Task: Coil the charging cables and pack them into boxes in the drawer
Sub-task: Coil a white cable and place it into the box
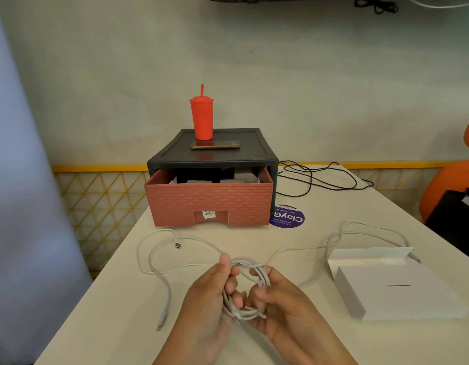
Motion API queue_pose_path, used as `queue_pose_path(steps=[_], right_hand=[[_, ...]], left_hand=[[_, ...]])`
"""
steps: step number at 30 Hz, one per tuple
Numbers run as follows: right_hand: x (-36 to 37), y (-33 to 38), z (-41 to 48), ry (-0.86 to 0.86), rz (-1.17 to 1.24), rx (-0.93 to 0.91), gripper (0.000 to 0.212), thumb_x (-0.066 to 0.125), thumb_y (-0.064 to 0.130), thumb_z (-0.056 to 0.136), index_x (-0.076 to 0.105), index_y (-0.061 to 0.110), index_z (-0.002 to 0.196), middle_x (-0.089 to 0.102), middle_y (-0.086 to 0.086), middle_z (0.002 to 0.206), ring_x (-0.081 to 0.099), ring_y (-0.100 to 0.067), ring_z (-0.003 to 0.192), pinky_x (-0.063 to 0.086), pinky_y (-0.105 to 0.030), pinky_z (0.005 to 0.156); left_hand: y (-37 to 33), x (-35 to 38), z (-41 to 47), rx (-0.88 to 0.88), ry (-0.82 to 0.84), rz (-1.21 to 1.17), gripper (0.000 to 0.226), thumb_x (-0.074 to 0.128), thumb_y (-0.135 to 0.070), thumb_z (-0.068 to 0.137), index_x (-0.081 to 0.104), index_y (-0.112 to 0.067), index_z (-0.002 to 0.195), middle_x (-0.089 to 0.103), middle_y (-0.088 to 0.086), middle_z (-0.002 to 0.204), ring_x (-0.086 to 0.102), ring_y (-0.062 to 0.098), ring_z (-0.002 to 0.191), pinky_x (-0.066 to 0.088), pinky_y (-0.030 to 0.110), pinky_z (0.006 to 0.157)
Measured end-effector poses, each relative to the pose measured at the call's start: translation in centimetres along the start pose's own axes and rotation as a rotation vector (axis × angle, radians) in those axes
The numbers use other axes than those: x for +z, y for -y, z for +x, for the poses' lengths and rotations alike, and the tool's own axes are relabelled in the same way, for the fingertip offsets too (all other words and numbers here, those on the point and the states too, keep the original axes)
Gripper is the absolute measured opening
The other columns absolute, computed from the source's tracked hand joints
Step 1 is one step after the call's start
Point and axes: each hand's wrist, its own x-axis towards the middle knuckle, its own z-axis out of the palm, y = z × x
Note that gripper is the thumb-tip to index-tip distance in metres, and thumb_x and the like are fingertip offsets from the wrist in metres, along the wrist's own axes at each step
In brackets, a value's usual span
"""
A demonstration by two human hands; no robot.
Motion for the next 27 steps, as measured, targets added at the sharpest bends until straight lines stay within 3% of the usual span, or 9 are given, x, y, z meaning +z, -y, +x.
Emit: queue_pose_path(steps=[3,6,9,12,14,18,27], right_hand=[[-1.0,-0.4,0.1,-0.143,-0.334,-0.092,0.040,0.066,0.005,0.058,0.056,0.009,0.096,0.064,-0.010,0.065,0.054,-0.015,0.056,0.040,-0.023,0.056],[-2.2,-0.6,0.3,-0.252,-0.462,-0.097,0.037,0.067,0.009,0.056,0.059,0.012,0.092,0.061,-0.007,0.062,0.049,-0.015,0.054,0.040,-0.028,0.058],[-3.0,-0.6,0.3,-0.300,-0.558,-0.094,0.033,0.063,0.014,0.056,0.061,0.014,0.089,0.060,-0.002,0.059,0.054,-0.012,0.056,0.044,-0.034,0.067],[-3.8,-0.9,0.4,-0.342,-0.744,-0.074,0.021,0.061,0.018,0.061,0.063,0.019,0.082,0.060,0.002,0.056,0.052,-0.009,0.052,0.041,-0.027,0.060],[-4.6,-1.2,0.4,-0.375,-0.891,-0.071,0.013,0.063,0.013,0.072,0.064,0.023,0.080,0.063,-0.001,0.060,0.052,-0.009,0.053,0.042,-0.026,0.058],[-6.0,-1.5,0.3,-0.422,-1.110,-0.073,0.019,0.061,0.011,0.079,0.059,0.030,0.083,0.058,0.002,0.063,0.050,-0.006,0.056,0.039,-0.013,0.056],[-6.9,-1.1,0.1,-0.456,-1.335,-0.135,0.020,0.059,0.018,0.081,0.065,0.025,0.098,0.063,0.007,0.086,0.053,-0.006,0.072,0.039,-0.013,0.066]], left_hand=[[0.3,-0.7,0.3,0.002,0.010,0.066,0.029,0.053,-0.030,0.081,0.054,-0.003,0.071,0.042,0.002,0.046,0.046,0.014,0.038,0.039,0.024,0.046],[1.6,-1.7,1.0,0.002,-0.023,0.181,0.031,0.050,-0.027,0.091,0.059,-0.004,0.071,0.052,0.005,0.050,0.054,0.017,0.048,0.045,0.026,0.055],[3.0,-2.5,1.7,0.052,-0.055,0.426,0.028,0.048,-0.028,0.094,0.065,-0.012,0.080,0.063,-0.003,0.056,0.057,0.015,0.059,0.046,0.027,0.065],[3.9,-3.3,2.5,0.118,-0.029,0.680,0.017,0.050,-0.019,0.094,0.065,-0.022,0.085,0.066,-0.007,0.064,0.057,0.013,0.062,0.050,0.031,0.060],[4.4,-3.8,2.9,0.161,0.003,0.851,0.016,0.055,-0.017,0.091,0.066,-0.025,0.083,0.064,-0.007,0.069,0.057,0.012,0.063,0.054,0.036,0.068],[5.1,-4.1,3.2,0.244,0.026,1.118,0.018,0.062,-0.022,0.086,0.064,-0.031,0.070,0.062,-0.009,0.064,0.053,0.002,0.056,0.041,0.012,0.060],[5.4,-3.0,3.6,0.265,-0.007,1.274,0.023,0.063,-0.022,0.084,0.057,-0.033,0.065,0.062,-0.012,0.066,0.054,-0.003,0.061,0.039,0.007,0.058]])
